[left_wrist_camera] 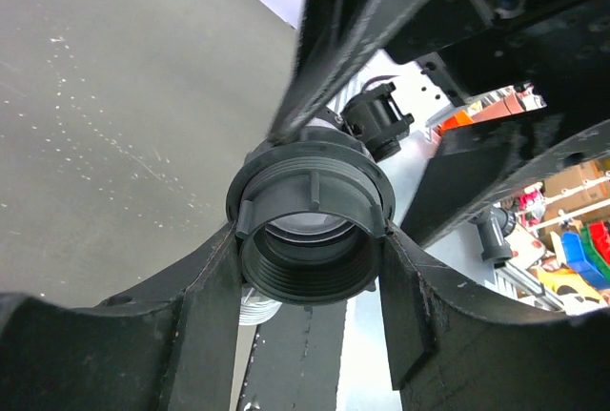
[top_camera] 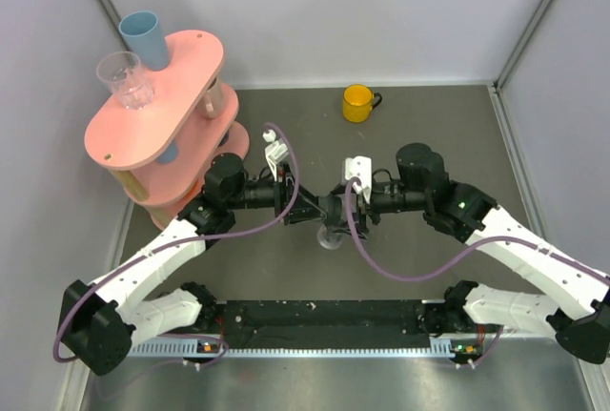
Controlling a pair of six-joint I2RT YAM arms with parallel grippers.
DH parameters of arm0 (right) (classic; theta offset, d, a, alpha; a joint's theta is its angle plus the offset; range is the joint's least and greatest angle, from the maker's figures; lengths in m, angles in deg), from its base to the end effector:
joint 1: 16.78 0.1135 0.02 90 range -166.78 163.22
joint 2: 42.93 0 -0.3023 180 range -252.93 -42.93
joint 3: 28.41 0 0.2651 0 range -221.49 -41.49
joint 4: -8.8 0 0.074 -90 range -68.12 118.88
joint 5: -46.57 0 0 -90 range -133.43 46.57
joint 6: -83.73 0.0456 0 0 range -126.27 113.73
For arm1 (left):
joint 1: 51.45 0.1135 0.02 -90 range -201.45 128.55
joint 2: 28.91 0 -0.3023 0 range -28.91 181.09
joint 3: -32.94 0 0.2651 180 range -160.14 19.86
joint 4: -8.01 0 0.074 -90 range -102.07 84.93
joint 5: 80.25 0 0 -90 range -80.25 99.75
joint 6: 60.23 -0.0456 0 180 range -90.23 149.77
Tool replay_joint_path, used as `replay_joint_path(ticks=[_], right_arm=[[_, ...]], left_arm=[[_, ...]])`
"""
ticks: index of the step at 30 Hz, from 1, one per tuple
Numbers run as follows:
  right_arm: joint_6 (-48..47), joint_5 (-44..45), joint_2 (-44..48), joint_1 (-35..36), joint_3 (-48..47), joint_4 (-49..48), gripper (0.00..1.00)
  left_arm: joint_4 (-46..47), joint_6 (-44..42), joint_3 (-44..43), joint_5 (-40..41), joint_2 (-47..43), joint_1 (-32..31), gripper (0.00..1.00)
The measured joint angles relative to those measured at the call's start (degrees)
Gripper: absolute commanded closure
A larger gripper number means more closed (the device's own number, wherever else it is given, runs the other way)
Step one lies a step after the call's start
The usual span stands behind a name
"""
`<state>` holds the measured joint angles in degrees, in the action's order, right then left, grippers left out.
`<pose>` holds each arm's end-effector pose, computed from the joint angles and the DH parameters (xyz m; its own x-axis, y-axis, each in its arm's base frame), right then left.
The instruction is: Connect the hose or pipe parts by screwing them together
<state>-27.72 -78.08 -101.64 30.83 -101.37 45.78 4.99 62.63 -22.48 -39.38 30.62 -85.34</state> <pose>0.1311 0.1820 0.3940 0.1090 -0.3268 -0.9388 -0.9898 0.0513 -0.1328 0.1752 -0.1592 0.3422 -0.6225 -0.0096 -0.7826 0.7738 0.1424 -0.6172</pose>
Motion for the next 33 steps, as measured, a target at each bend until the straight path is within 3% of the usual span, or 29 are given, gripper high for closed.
replay_joint_path(ticks=[7, 15, 25, 33], right_arm=[[1.2, -0.3, -3.8, 0.4, 2.2, -1.4, 0.21], [3.1, 1.8, -4.9, 1.3, 2.4, -1.4, 0.05], [2.7, 8.1, 1.2, 1.4, 1.5, 2.3, 0.03], [1.7, 7.6, 6.4, 1.4, -1.6, 2.9, 0.06]], left_arm=[[1.6, 0.2, 0.0, -1.9, 0.0, -0.4, 1.00], [3.5, 0.0, 0.0, -1.2, -0.2, -0.4, 1.00], [3.1, -1.3, 0.2, -0.3, -0.6, -0.4, 1.00], [3.3, -0.9, 0.2, -0.3, -0.5, -0.4, 1.00]])
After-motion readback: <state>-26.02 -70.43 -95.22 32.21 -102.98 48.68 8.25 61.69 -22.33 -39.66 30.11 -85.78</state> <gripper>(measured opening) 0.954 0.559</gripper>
